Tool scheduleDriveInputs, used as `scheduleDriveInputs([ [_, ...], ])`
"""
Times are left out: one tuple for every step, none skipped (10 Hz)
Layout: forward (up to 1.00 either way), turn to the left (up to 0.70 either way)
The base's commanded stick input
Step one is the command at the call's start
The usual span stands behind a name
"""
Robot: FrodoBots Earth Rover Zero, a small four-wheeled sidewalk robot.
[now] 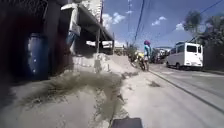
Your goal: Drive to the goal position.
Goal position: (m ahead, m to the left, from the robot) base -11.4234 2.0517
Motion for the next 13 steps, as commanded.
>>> scheduleDriveInputs([
  [0.04, -0.47],
  [0.04, -0.69],
  [0.04, -0.7],
  [0.04, -0.7],
  [0.04, -0.7],
  [0.03, -0.7],
  [0.0, -0.7],
  [0.03, -0.7],
  [0.04, -0.7],
  [0.04, -0.7],
  [0.04, -0.7],
  [0.01, -0.7],
  [0.0, -0.7],
])
